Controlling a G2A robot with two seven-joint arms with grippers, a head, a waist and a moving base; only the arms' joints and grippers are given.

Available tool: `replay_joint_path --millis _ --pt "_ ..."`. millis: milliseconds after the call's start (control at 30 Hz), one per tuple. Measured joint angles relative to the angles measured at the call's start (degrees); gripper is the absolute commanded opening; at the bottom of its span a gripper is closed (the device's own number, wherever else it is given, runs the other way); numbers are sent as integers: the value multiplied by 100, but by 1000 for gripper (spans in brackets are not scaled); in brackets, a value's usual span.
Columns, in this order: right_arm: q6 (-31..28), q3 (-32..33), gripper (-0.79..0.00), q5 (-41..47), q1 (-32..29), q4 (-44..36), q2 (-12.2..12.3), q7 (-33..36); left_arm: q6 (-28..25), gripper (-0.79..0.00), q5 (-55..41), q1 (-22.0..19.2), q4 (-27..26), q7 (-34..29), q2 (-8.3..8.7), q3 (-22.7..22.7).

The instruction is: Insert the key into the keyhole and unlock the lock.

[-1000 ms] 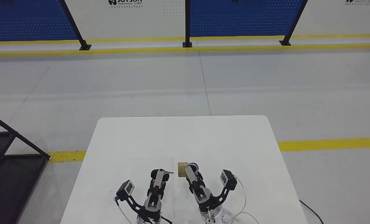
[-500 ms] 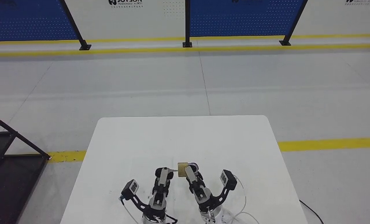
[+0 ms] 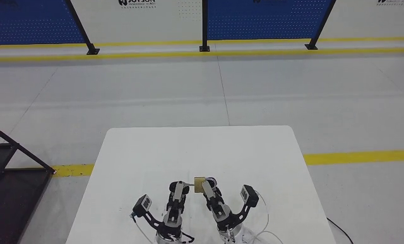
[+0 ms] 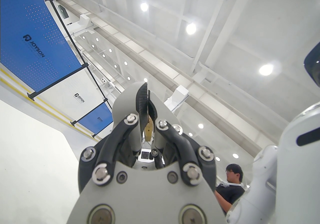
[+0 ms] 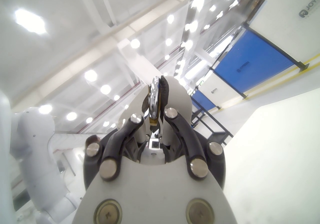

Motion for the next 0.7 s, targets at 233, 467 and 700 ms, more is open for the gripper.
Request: replay_joint_path --millis 233,467,700 --pt "164 85 -785 313 -75 -189 0 391 -45 -785 13 -25 88 -45 -80 -62" --pt "191 169 -785 403 -143 -259 -10 566 -89 -785 35 -36 123 -89 -148 -117" --pt "235 204 -785 439 -159 -273 -35 714 -162 -785 39 -65 193 -162 -204 -152"
